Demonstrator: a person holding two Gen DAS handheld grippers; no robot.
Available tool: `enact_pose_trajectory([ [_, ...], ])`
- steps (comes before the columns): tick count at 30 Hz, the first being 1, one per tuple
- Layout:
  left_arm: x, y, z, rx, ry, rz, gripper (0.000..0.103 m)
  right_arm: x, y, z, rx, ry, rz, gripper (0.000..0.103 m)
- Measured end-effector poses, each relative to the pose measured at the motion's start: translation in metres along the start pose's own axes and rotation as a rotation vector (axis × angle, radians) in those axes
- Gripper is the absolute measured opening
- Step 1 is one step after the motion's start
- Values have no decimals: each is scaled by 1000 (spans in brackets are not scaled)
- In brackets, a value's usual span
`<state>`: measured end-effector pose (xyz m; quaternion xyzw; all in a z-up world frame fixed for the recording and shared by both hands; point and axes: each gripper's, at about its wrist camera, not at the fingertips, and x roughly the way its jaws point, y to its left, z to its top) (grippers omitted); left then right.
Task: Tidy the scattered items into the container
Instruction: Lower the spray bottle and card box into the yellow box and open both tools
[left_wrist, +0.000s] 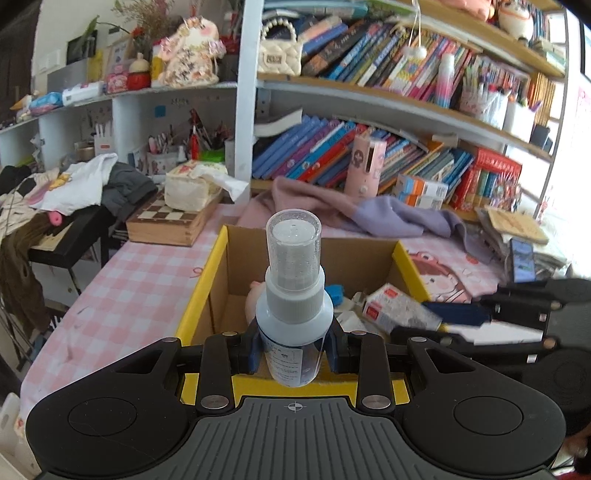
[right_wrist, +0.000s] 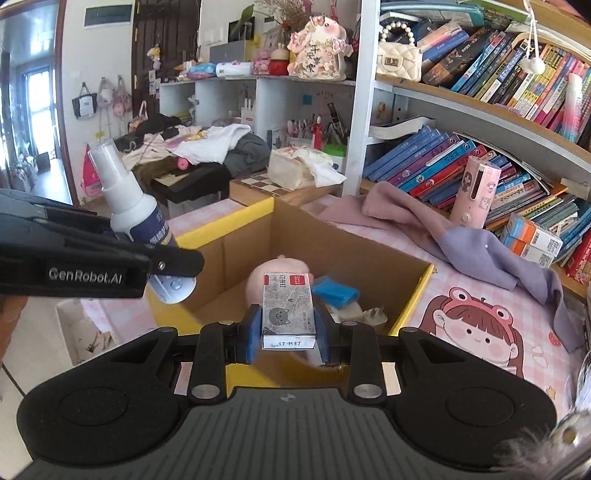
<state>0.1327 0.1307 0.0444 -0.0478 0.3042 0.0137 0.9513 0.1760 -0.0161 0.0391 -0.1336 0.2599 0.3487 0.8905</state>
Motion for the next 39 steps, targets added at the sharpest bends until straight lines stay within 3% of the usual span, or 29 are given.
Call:
enact_pose_trajectory([
  [11,82,8,15,107,213,-20,31,93,-43,38,-27,127,4,28],
  [16,110,11,15,127,334,-52,31,133,-50,48,-73,208,23,28],
  [22,134,14,12,106,419,-80,31,168,-56,50,-71,294,51,28],
  [27,142,15,9,107,444,-82,31,177,-59,50,-47,321,58,29],
  [31,140,15,9,95,432,-73,32,174,-66,54,3,289,46,32],
  [32,138,15,9,98,420,-74,33,171,-68,55,27,277,53,39],
  [39,113,10,18,86,310,-84,39,135,-74,59,95,196,51,39],
])
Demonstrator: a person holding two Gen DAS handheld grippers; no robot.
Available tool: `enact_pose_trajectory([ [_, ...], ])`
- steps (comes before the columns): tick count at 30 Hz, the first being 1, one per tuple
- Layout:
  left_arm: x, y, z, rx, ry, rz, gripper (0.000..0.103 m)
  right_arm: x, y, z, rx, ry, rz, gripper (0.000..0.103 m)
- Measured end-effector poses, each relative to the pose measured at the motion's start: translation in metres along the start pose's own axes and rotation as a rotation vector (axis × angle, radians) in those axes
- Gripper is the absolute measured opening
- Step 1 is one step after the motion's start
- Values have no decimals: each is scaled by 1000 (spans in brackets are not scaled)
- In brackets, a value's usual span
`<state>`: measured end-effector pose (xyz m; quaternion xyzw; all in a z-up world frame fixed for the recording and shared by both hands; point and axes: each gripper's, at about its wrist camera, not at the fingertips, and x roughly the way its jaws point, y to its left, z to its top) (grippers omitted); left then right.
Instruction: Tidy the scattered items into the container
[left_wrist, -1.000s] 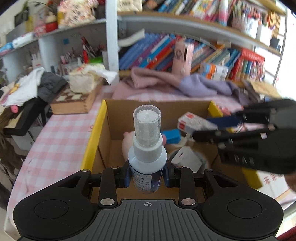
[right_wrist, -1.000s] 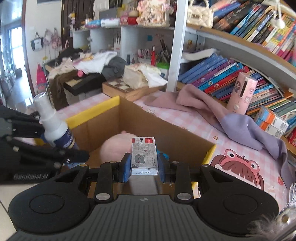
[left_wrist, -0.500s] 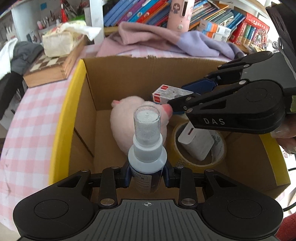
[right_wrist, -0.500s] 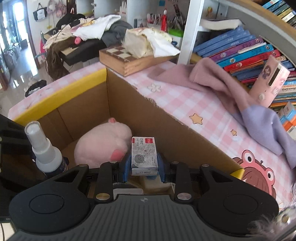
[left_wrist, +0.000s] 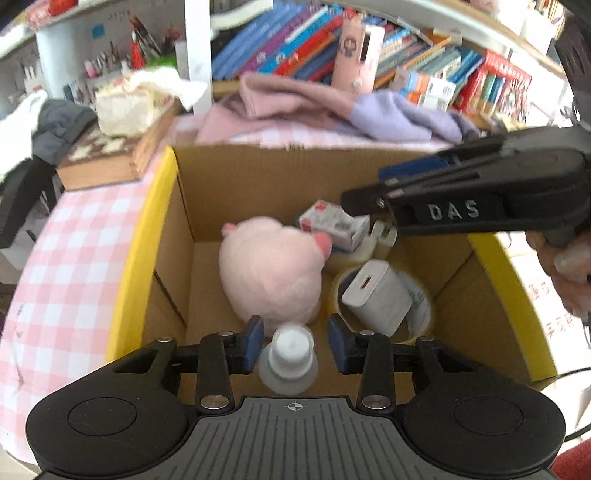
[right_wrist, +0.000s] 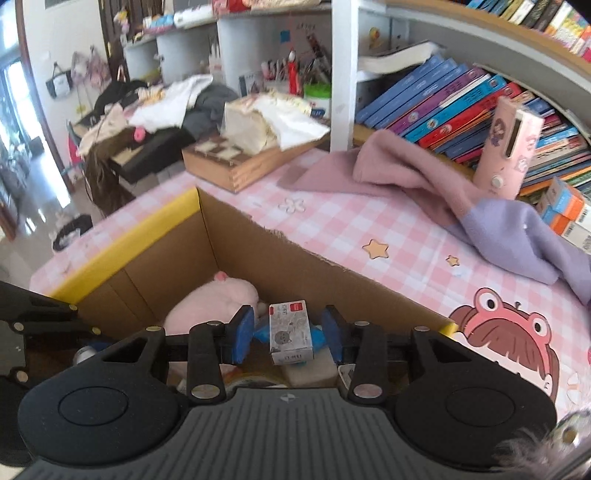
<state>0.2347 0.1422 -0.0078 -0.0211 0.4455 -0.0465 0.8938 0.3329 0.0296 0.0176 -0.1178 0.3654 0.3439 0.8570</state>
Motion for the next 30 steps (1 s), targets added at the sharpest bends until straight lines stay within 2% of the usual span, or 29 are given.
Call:
enact_pose_trajectory([
  [9,-52,-20,-15,30,-156,41,46,-57,21,-16,-12,-118,-17,39],
  [15,-91,-33,-33,34,-264,85,58,-96,32,-29,12,-202,-26,41],
  [22,-126,-43,-65,-7,-322,120,68,-139,39,-63,55,-255,-98,41],
  [26,-139,-50,-85,-39,-335,121,70,-160,45,-92,72,-259,-140,41],
  [30,-147,-57,-99,-23,-328,120,71,-177,52,-119,81,-253,-177,41],
])
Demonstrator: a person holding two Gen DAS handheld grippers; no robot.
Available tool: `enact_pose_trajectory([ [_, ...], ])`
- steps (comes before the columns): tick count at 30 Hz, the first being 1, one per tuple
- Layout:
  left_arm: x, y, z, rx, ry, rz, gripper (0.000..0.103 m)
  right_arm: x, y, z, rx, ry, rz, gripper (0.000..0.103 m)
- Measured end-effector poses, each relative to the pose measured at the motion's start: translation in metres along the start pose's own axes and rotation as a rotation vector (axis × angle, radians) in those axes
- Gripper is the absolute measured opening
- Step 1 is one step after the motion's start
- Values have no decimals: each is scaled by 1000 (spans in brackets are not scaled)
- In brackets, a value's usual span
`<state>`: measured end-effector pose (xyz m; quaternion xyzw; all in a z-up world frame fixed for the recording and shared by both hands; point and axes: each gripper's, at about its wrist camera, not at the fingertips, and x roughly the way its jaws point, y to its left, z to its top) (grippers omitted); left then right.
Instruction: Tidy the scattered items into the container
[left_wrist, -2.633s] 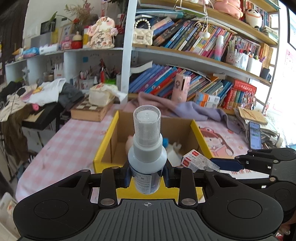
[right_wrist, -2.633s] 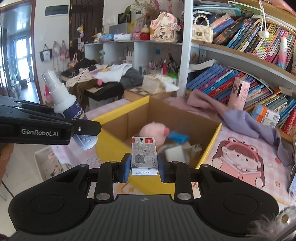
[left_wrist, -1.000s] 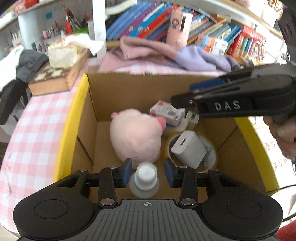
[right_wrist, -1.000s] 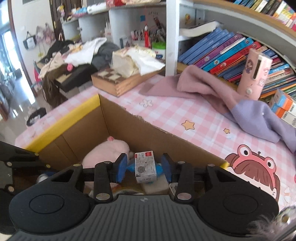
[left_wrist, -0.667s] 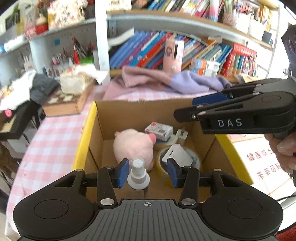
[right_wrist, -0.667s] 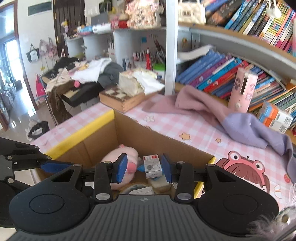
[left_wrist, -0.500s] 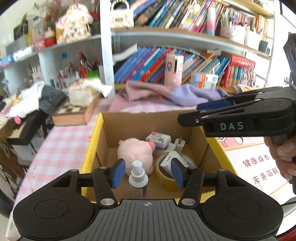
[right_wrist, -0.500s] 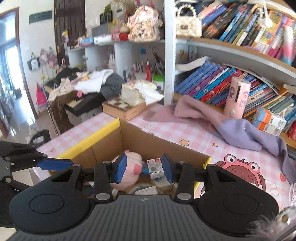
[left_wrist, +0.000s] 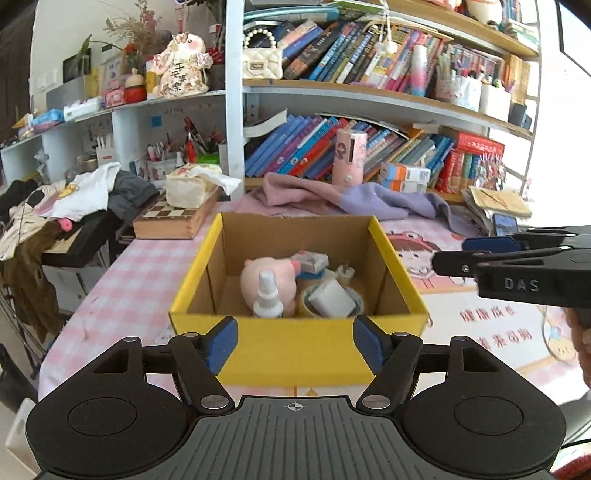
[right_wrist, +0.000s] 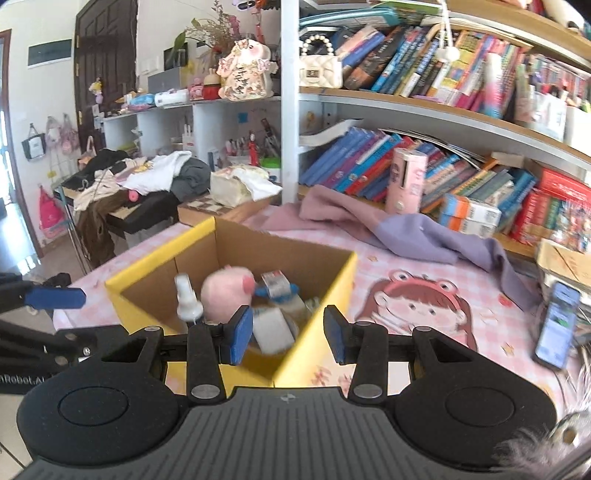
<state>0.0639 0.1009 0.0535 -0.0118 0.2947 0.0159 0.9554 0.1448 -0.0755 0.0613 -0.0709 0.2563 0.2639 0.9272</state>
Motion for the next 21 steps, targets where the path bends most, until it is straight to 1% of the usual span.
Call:
enact_pose_trajectory([
  [3,-10,-4,-8,2,-4,9,71,-16,0,-16,17,6,-24,41],
  [6,-17,-6,-16,-14,-5,2,74,-28,2,-31,27,8,-55,41],
  [11,-22,-18,-31,13,34,-23,75,-44,3,-54,61,30,-98,41],
  [14,-24,-25,-38,22,37,-34,75,-53,5,-64,72,34,-129,41],
  [18,-28,-35,-46,30,29,-13,77,-65,8,-78,70,32,-169,43],
  [21,-32,-39,-51,41,10,12,81,-72,9,-87,66,31,-202,45],
])
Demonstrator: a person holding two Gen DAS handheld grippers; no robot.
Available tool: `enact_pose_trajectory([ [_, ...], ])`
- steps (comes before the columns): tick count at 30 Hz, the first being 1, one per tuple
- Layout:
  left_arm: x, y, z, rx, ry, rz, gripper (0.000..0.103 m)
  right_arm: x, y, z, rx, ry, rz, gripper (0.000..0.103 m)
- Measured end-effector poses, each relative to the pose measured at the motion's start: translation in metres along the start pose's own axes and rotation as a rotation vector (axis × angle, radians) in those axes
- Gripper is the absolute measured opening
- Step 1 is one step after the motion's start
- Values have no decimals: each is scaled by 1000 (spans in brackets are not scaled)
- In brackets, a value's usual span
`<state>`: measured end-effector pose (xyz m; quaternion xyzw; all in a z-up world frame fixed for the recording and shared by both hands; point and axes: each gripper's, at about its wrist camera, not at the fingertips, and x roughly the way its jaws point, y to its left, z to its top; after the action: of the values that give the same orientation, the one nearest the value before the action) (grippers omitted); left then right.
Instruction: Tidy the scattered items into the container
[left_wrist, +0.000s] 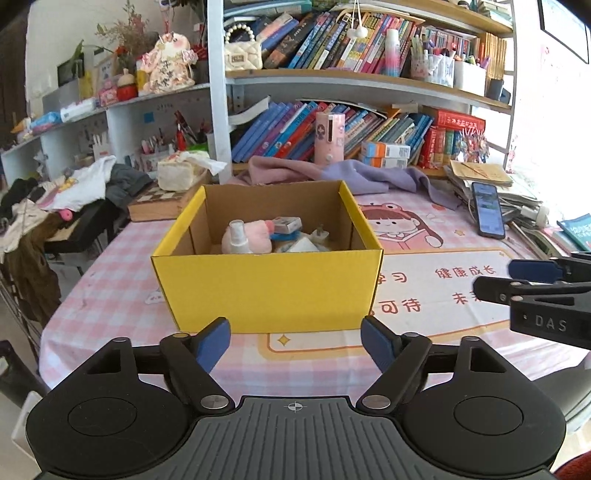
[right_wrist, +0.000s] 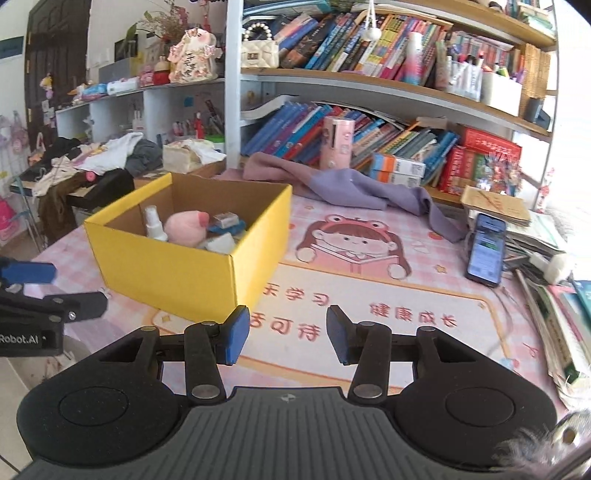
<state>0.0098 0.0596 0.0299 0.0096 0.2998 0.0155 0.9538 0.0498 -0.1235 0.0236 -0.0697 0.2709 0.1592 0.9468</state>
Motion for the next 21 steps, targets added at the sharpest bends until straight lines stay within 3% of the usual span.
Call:
enact_pose_trajectory([
  [13,-5,-14,-19,0,30,27,92,-14,0,-26,-32,25,-51,57],
  [21,-9,-17,-19,0,22,33,100,-16,-2,-29,-34,28,-48,84],
])
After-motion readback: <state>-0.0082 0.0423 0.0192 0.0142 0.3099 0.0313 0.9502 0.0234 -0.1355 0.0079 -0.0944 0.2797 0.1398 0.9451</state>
